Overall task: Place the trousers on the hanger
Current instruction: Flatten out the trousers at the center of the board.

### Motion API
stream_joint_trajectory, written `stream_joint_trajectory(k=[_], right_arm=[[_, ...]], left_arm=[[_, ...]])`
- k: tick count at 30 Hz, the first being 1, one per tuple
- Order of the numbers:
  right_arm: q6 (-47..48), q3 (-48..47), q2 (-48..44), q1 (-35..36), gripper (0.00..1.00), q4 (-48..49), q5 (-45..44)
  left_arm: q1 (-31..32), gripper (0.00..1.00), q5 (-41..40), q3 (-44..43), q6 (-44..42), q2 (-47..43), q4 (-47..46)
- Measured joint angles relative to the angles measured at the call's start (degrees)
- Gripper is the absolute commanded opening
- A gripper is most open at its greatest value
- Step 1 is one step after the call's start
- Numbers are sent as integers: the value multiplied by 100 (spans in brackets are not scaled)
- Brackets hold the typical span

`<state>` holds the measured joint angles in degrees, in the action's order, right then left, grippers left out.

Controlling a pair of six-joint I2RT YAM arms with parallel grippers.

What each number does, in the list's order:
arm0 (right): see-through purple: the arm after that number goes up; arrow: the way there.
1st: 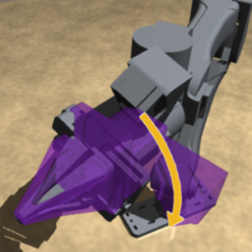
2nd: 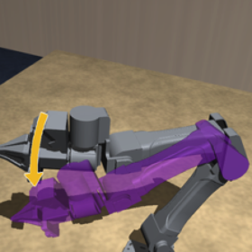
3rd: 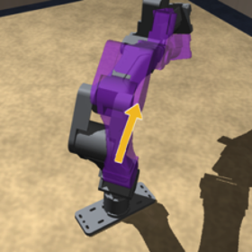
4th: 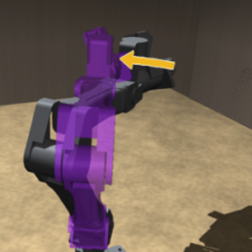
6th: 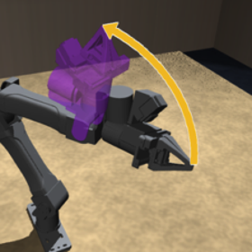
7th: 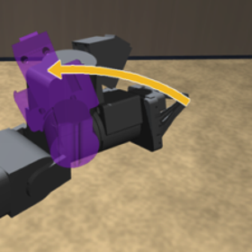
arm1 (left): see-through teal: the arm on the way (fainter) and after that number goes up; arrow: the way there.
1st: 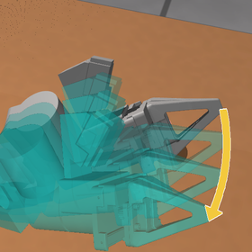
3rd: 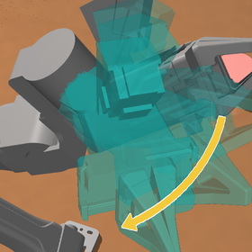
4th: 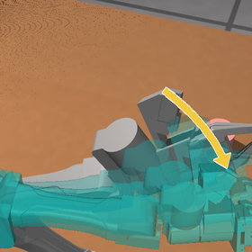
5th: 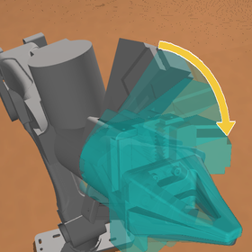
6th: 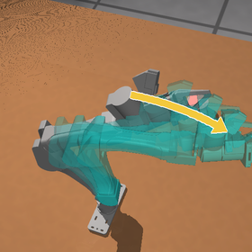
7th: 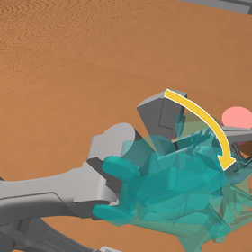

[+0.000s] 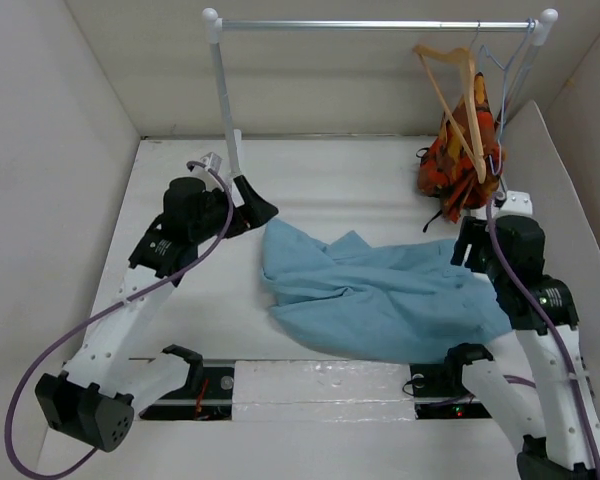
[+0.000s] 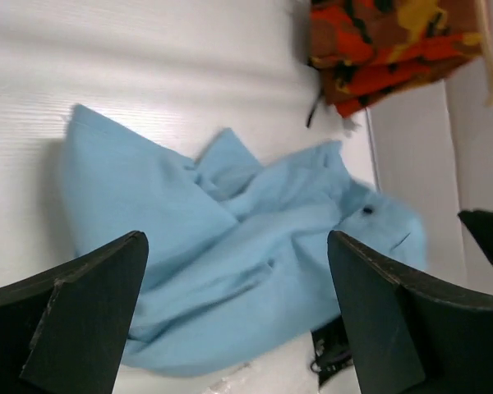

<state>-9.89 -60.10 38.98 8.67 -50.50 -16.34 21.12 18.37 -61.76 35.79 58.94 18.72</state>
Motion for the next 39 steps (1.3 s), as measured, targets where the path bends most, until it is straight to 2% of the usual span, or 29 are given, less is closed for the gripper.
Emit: stream_joint_trajectory(k=[5, 8, 9, 10, 12, 13, 14, 15, 17, 20, 21, 24, 28, 29, 30, 33, 34, 36, 39], right_arm=[[96, 708, 210, -83, 80, 164, 560], [127, 1351, 0, -83, 33, 350, 951], [140, 1554, -70, -79, 0, 426, 1132], [157, 1733, -85, -76, 0, 518, 1340], [149, 2048, -44, -11, 4, 776, 1681], [155, 2190, 52, 81, 14, 929, 1810], [155, 2312, 197, 177, 44, 1049, 1910], [138, 2409, 352, 286, 58, 1158, 1982], [149, 2564, 688, 546, 70, 1364, 2024], [98, 2728, 909, 789, 71, 1547, 2002], [61, 2787, 925, 822, 71, 1639, 1967], [-15, 3060, 994, 826, 70, 2033, 1884], [-162, 3405, 1473, 820, 70, 2435, 1904], [-203, 3464, 1620, 820, 70, 2524, 1941], [-262, 3497, 1757, 820, 70, 2667, 1989], [-378, 3460, 2055, 824, 70, 3195, 2249], [-382, 3410, 2212, 826, 70, 3309, 2326], [-385, 3261, 2549, 835, 70, 3512, 2479], [-374, 3077, 2872, 824, 73, 3617, 2500]], left_arm=[[-223, 86, -549, 1381, 175, -199, -203], [-304, 87, -520, 2243, 402, 83, -400], [-306, 89, -444, 2450, 474, 234, -544], [-273, 89, -391, 2614, 535, 402, -719], [-151, 90, -256, 2734, 619, 778, -1067], [-103, 90, -188, 2734, 640, 973, -1305], [-59, 90, -103, 2721, 664, 1176, -1561], [-35, 87, -22, 2695, 680, 1377, -1818], [-24, 79, 55, 2597, 730, 1779, -2227], [-24, 12, 140, 2457, 852, 2293, -2817], [-24, 0, 166, 2415, 885, 2387, -2924], [-20, 0, 186, 2260, 907, 2369, -2907], [33, 0, -238, 1652, 807, 1705, -1937], [70, 0, -654, 1399, 691, 1432, -1279], [140, 0, -664, 977, 686, 1023, -1268], [249, 0, -1078, -181, 651, 407, -387], [254, 12, -1143, -476, 640, 321, -201], [251, 22, -1239, -929, 535, 249, 92], [236, 43, -1314, -1416, 358, 514, 273]])
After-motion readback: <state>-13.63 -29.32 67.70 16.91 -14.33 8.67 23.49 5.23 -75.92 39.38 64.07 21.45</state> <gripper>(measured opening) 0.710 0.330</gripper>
